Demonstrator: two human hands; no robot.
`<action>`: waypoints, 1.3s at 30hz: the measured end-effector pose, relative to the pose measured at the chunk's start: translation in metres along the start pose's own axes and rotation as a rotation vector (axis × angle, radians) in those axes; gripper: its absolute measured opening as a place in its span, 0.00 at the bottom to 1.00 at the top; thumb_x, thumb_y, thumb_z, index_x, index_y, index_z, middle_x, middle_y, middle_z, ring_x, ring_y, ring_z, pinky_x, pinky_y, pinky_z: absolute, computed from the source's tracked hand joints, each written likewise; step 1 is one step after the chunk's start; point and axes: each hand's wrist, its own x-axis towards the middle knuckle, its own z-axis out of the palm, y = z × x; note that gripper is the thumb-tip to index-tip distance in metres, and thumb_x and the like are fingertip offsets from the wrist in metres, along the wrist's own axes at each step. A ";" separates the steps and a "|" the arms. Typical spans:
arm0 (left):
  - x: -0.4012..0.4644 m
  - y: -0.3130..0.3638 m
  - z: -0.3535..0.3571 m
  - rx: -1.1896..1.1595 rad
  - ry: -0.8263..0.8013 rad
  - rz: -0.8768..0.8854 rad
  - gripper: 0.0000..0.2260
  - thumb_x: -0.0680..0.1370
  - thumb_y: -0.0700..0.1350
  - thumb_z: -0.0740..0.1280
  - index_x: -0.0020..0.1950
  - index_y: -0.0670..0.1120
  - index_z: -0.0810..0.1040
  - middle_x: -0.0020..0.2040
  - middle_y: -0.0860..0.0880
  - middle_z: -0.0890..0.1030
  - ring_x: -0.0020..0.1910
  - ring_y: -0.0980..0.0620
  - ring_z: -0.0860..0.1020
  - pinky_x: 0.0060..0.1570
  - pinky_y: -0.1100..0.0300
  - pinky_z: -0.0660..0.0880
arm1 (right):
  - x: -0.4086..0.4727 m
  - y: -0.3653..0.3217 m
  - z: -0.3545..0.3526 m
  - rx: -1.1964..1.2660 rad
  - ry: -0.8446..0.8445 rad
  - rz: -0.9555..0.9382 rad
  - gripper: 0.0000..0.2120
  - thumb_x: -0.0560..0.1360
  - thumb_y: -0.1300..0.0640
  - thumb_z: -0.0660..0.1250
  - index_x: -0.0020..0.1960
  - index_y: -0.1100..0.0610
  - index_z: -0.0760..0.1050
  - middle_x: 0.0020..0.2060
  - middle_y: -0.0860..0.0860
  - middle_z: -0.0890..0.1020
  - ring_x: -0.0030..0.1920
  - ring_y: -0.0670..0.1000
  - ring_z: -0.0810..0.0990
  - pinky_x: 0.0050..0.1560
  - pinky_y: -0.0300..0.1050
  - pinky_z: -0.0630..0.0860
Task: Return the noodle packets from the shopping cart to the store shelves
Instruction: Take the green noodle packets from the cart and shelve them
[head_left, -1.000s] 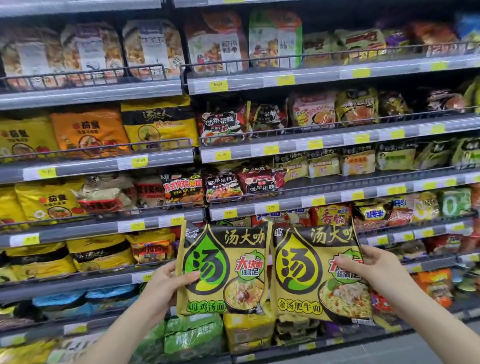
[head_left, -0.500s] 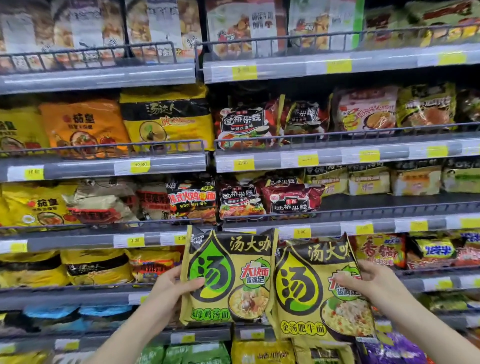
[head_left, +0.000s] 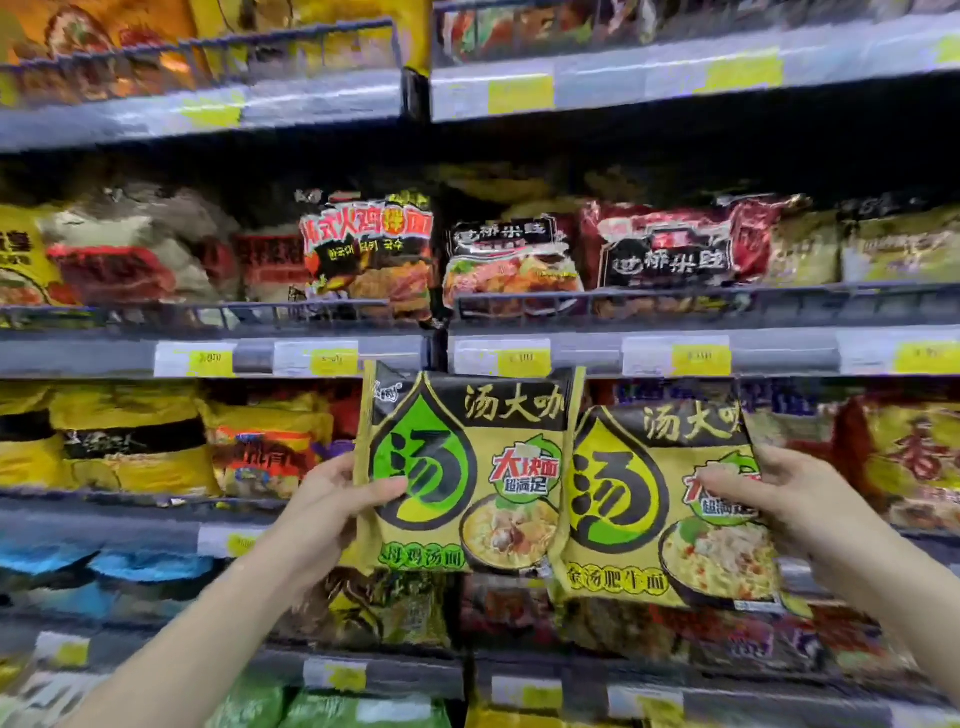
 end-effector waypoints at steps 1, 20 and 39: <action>0.005 -0.011 0.001 0.005 -0.007 0.036 0.26 0.51 0.47 0.83 0.47 0.46 0.82 0.46 0.44 0.85 0.44 0.44 0.83 0.43 0.54 0.78 | 0.008 0.014 0.001 0.004 0.002 -0.027 0.23 0.54 0.49 0.77 0.47 0.56 0.81 0.40 0.50 0.87 0.40 0.48 0.85 0.43 0.42 0.76; 0.015 -0.101 0.005 -0.068 0.020 0.325 0.04 0.60 0.45 0.72 0.32 0.47 0.81 0.26 0.52 0.79 0.19 0.55 0.73 0.20 0.68 0.69 | 0.039 0.097 0.007 0.264 0.101 -0.142 0.13 0.62 0.58 0.74 0.45 0.59 0.79 0.30 0.50 0.85 0.29 0.47 0.84 0.29 0.43 0.81; 0.007 -0.083 -0.010 -0.016 0.173 0.362 0.02 0.75 0.36 0.65 0.44 0.43 0.75 0.26 0.52 0.80 0.21 0.56 0.76 0.19 0.70 0.68 | 0.138 0.060 0.105 0.110 0.110 -0.142 0.30 0.63 0.54 0.79 0.61 0.62 0.72 0.52 0.55 0.81 0.45 0.55 0.81 0.46 0.47 0.77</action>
